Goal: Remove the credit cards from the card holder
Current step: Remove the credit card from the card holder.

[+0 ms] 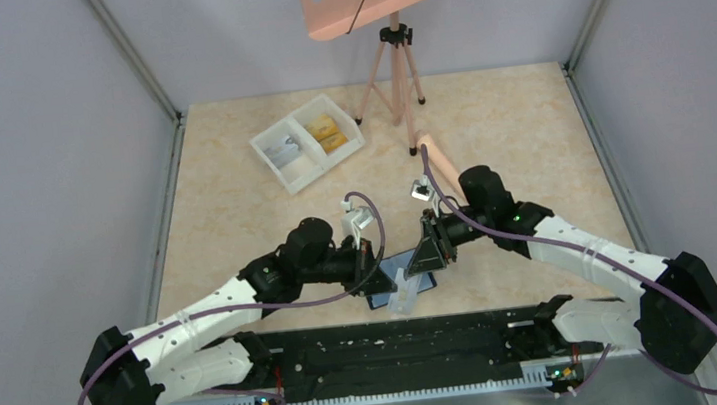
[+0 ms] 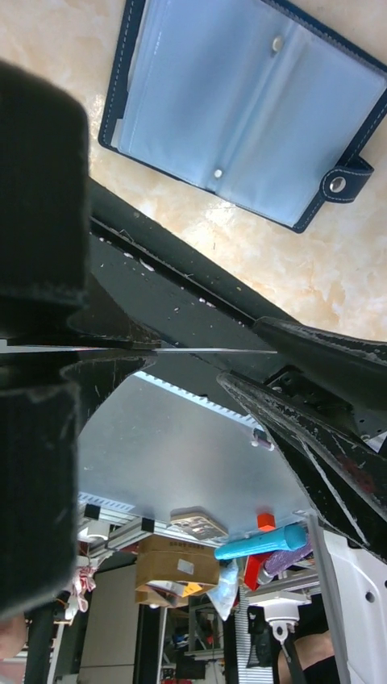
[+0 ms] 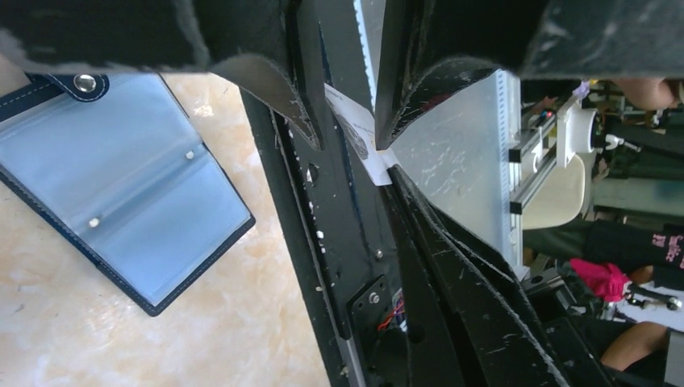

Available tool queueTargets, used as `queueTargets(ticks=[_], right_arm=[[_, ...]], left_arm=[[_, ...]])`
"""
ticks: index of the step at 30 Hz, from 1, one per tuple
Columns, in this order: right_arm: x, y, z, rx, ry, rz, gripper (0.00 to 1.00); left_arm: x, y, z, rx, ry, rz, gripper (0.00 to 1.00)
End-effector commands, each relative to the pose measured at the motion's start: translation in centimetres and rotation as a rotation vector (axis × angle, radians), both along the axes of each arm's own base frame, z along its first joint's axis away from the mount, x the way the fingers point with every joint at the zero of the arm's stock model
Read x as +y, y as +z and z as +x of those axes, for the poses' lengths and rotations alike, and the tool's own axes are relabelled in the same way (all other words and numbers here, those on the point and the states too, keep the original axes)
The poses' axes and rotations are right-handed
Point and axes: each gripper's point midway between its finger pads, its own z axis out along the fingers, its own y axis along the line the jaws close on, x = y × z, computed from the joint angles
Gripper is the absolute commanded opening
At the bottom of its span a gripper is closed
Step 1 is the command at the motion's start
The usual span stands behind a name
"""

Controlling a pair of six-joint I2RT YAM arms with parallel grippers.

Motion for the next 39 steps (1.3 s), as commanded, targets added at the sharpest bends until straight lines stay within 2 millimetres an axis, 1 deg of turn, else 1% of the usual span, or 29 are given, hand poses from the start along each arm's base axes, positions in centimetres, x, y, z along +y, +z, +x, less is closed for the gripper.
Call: queueTargets(ticks=[1,3,7,10,16,17,18,21,22,23,24,26,28,30,31,34,39], right_arm=[[0.2,1.8,-0.2,-0.051,0.051,0.065,0.26],[0.2,2.2,-0.6,-0.052,0.061,0.092,0.19],[0.3,3.0,-1.3,-0.031,0.09,0.143,0.08],[0.2,3.0,-1.8,-0.008,0.104,0.152,0.0],[0.3,4.0,-2.2,-0.002,0.124,0.192,0.0],[0.4,4.1,-2.0,-0.001,0.103,0.188,0.0],[0.5,4.2,-1.5,0.001,0.074,0.184,0.0],[0.9,4.3,0.3,0.035,-0.048,0.166,0.0],[1.0,4.3,1.2,0.048,-0.1,0.16,0.0],[1.1,4.2,2.0,0.064,-0.152,0.154,0.0],[1.2,4.4,2.6,0.073,-0.193,0.158,0.0],[1.5,4.8,3.4,0.102,-0.248,0.189,0.0],[1.8,5.7,4.1,0.121,-0.29,0.228,0.0],[1.9,6.6,4.8,0.142,-0.336,0.254,0.0],[1.9,6.9,5.3,0.146,-0.366,0.262,0.0],[1.6,7.7,6.7,0.149,-0.465,0.288,0.0],[1.4,9.0,7.5,0.158,-0.528,0.364,0.0]], left_arm=[[-1.3,2.7,0.3,-0.053,-0.05,-0.08,0.0],[-1.4,2.6,0.4,-0.048,-0.051,-0.079,0.0],[-1.6,2.9,0.8,-0.052,-0.042,-0.09,0.0],[-1.6,3.2,1.2,-0.057,-0.039,-0.097,0.0],[-1.1,3.2,1.8,-0.059,-0.028,-0.086,0.0],[-1.0,3.1,2.0,-0.053,-0.019,-0.08,0.01],[-0.8,3.0,2.2,-0.043,-0.003,-0.07,0.08],[0.3,2.7,3.5,-0.033,0.076,-0.046,0.33],[0.9,2.7,4.2,-0.036,0.111,-0.044,0.45],[1.6,2.8,4.8,-0.033,0.147,-0.045,0.54],[2.3,3.0,5.7,-0.03,0.187,-0.055,0.57],[3.8,4.0,7.0,-0.031,0.256,-0.099,0.59],[5.2,4.6,8.3,-0.036,0.336,-0.127,0.59],[5.8,5.2,8.8,-0.046,0.376,-0.154,0.6],[5.9,5.5,8.8,-0.043,0.385,-0.173,0.61],[5.4,6.5,8.7,-0.027,0.375,-0.248,0.6],[4.6,7.5,8.6,0.02,0.356,-0.335,0.6]])
